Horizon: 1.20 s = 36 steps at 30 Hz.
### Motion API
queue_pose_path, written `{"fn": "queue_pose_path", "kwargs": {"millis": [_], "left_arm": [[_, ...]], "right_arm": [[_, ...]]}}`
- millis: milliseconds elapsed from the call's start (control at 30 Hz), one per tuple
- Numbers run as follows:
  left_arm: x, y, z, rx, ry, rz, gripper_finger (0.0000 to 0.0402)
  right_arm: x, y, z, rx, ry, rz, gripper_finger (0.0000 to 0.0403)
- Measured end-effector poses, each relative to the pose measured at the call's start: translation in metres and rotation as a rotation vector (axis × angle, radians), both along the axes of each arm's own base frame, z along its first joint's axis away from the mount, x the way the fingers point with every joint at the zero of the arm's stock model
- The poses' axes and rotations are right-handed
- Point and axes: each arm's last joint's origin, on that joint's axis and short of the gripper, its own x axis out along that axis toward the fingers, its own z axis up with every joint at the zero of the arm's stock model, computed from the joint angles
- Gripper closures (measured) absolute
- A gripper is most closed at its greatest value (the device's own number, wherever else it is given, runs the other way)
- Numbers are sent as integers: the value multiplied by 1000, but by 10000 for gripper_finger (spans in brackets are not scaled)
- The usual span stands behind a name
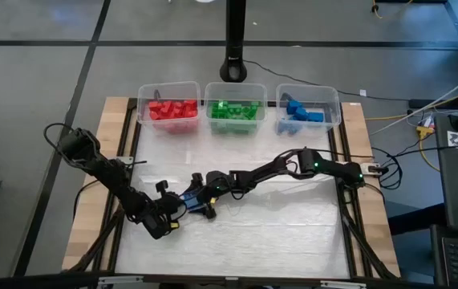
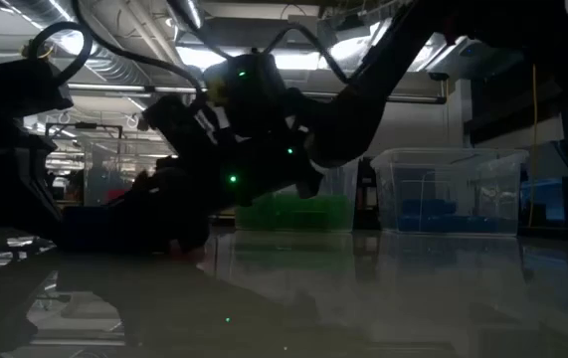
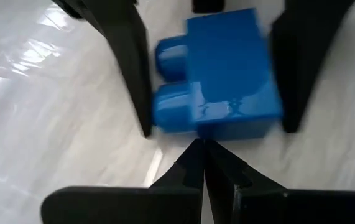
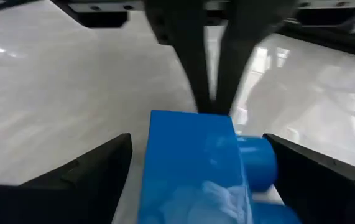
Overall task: Sort blocks
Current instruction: Put the blue game piece into the right transparent bin
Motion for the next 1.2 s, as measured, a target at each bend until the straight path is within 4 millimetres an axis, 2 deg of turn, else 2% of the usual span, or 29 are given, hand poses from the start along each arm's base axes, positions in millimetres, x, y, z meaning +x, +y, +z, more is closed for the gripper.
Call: {"fn": "queue_pose_path", "kwargs": {"millis": [267,333,500,700,867,1033,1200], "left_arm": [[0,0,0,4,-13,13,400],[0,0,0,1,-15,15,400],[0,0,1,0,-16,14,400],[-1,-2,2,-7,-22,7,400],[-1,-9,13,-32,-51,-32,400],[-4,-14,25,-55,-83,-71,400],[-5,-15,26,-62,-90,-75,400]], "right_arm": [[4,1,-1,14,40,15,51],[4,1,-2,13,47,16,67],[4,2,-2,2,49,19,137],[3,1,0,-17,45,22,138],[1,1,13,-60,74,40,138],[-6,-1,35,-156,145,30,138],[-14,-3,62,-213,194,11,138]]}}
